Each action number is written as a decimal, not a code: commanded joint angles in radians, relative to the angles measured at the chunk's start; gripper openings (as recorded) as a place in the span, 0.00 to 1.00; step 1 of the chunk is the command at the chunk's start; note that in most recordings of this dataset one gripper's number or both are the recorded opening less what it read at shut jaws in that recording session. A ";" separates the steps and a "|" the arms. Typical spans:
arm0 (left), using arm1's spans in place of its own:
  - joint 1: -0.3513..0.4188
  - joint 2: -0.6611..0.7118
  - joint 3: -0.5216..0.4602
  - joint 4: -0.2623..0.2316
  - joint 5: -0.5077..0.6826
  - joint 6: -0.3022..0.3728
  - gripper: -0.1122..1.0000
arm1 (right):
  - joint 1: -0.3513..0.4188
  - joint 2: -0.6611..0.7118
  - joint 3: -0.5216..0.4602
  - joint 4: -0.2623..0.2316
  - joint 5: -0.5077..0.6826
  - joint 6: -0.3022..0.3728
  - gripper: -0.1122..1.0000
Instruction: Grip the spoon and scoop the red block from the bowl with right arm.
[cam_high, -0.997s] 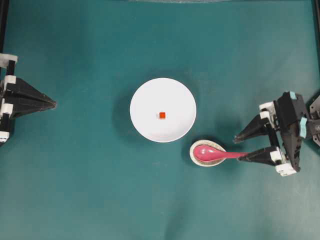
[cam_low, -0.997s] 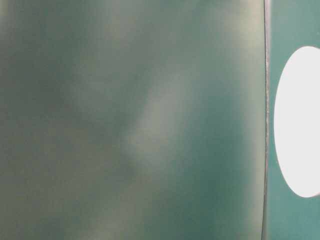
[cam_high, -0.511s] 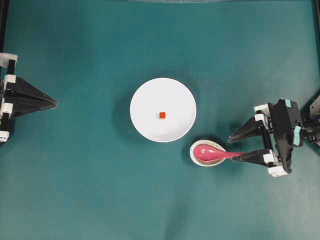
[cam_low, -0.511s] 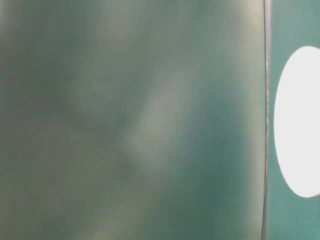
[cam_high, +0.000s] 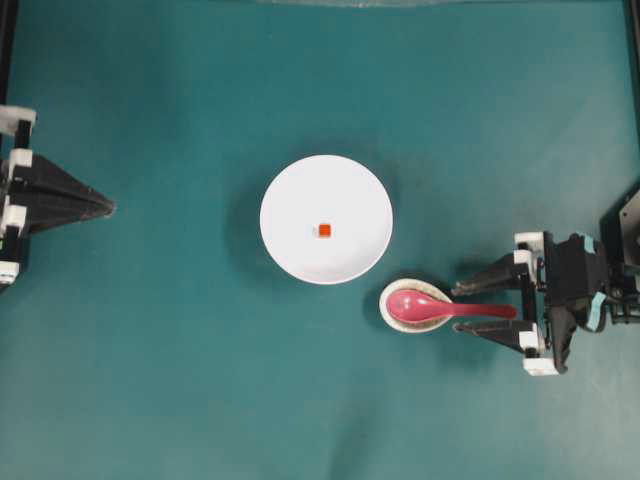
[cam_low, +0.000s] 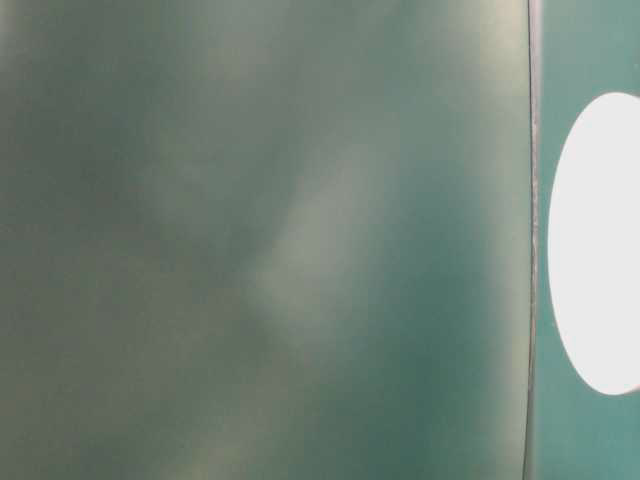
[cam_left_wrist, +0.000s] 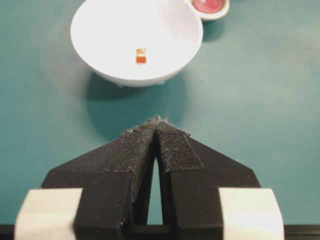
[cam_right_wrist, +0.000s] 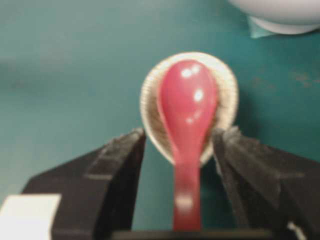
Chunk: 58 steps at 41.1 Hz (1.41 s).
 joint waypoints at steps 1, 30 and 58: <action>0.000 0.009 -0.017 0.003 -0.008 0.000 0.10 | 0.009 0.008 -0.005 0.026 0.006 -0.014 0.64; 0.000 0.009 -0.017 0.002 -0.008 0.000 0.10 | 0.032 0.017 -0.008 0.055 0.097 -0.011 0.63; 0.000 0.009 -0.017 0.003 0.000 0.000 0.10 | 0.034 0.017 -0.011 0.055 0.061 -0.009 0.61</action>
